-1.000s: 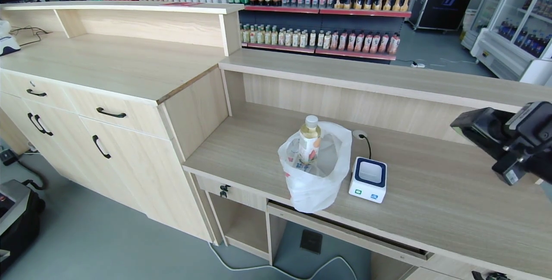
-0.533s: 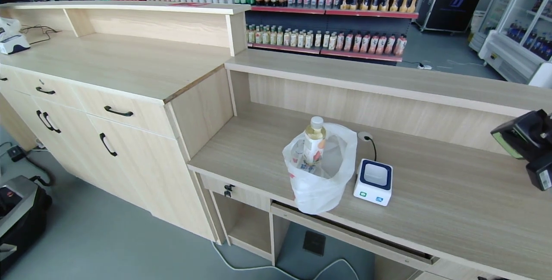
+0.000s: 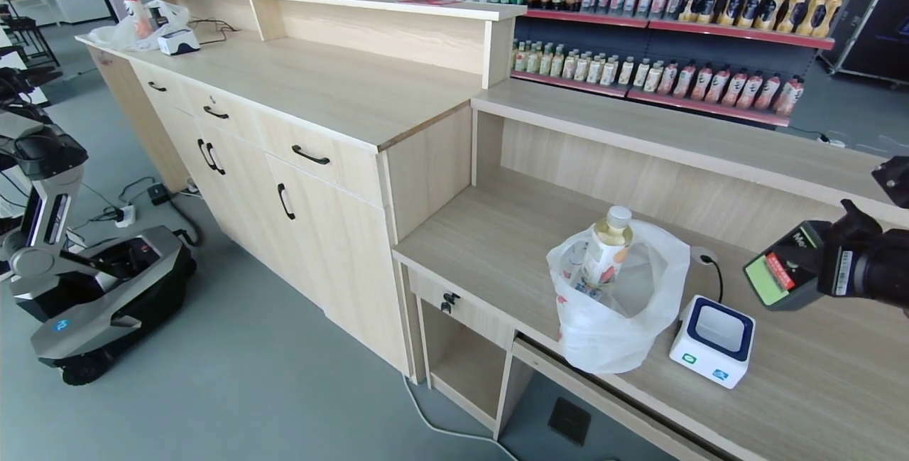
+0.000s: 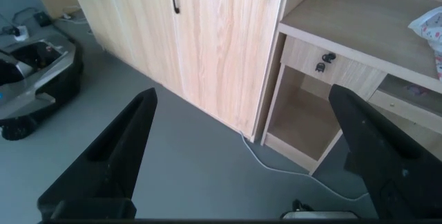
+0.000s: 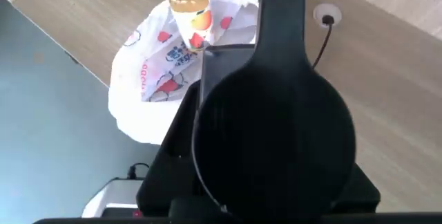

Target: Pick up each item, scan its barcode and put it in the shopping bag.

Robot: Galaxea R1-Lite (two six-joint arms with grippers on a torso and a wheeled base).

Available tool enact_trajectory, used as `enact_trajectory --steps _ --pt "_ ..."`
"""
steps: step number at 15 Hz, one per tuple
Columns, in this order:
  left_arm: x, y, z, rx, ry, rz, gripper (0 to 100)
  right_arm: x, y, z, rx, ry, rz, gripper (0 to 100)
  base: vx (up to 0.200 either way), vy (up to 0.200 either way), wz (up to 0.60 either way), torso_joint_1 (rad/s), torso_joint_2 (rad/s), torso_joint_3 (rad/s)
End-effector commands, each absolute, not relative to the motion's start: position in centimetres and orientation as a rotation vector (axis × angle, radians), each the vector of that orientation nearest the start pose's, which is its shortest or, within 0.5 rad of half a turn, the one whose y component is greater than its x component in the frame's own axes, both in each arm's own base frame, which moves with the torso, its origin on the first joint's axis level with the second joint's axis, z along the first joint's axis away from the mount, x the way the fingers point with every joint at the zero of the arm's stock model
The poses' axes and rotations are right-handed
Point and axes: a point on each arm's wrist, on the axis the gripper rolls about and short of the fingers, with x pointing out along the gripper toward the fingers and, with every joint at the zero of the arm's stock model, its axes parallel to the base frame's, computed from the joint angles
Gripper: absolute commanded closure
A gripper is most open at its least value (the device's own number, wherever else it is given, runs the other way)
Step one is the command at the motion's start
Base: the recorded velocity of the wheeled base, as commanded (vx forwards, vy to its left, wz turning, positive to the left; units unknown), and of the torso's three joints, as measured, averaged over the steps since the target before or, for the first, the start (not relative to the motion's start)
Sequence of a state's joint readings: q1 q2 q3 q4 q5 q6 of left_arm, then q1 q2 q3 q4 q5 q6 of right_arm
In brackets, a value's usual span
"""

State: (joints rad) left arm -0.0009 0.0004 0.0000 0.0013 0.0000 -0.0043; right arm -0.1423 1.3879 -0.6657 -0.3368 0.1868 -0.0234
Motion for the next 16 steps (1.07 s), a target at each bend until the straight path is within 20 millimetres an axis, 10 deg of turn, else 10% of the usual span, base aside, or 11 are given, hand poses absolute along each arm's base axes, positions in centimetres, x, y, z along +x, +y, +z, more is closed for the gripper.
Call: enact_trajectory --steps 1,16 --pt "-2.3 0.0 7.5 -0.005 0.002 0.000 0 25.3 -3.7 16.9 0.187 0.513 0.031 100 0.000 0.000 0.00 0.000 0.00 0.000" --pt "-2.3 0.0 7.5 -0.005 0.002 0.000 0 35.0 -6.6 11.4 0.362 0.643 0.061 100 0.000 0.000 0.00 0.000 0.00 0.000"
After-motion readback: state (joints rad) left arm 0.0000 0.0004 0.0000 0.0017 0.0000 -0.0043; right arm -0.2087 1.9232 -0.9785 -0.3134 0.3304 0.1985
